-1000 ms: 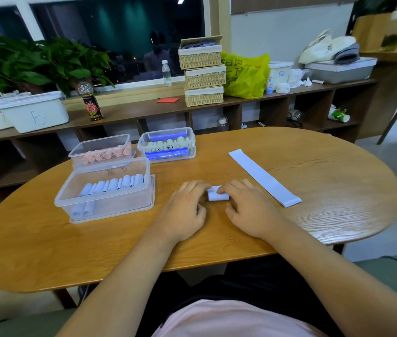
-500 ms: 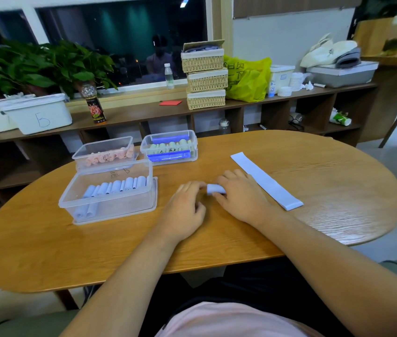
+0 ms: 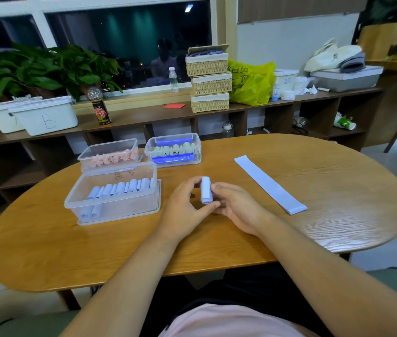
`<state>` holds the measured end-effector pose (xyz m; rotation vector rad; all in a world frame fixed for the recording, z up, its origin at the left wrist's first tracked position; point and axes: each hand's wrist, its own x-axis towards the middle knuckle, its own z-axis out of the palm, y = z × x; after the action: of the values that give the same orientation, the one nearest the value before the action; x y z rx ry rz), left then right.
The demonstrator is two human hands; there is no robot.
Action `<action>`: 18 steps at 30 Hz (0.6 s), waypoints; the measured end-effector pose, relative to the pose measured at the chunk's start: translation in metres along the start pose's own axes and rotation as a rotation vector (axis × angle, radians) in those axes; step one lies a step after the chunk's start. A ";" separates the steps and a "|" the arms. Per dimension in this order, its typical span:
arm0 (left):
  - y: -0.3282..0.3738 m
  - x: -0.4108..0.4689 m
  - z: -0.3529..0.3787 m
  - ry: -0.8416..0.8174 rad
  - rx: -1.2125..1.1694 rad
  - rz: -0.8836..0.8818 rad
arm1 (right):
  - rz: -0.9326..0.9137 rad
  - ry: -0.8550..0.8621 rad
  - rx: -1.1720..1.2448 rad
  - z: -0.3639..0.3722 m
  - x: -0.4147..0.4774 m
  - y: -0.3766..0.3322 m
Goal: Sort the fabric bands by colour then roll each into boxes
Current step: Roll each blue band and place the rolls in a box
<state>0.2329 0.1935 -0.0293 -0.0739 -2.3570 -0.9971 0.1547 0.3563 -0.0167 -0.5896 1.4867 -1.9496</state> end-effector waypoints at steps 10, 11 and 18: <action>-0.004 0.001 0.000 0.014 0.081 0.028 | 0.011 0.055 -0.026 -0.001 0.005 0.006; -0.004 0.001 0.000 0.017 0.097 0.035 | 0.007 0.071 -0.014 -0.002 0.005 0.006; -0.007 0.002 0.002 0.011 0.159 0.089 | -0.092 0.074 -0.092 -0.001 0.001 0.009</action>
<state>0.2284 0.1894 -0.0338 -0.1113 -2.3919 -0.7639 0.1548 0.3545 -0.0262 -0.6430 1.6281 -2.0006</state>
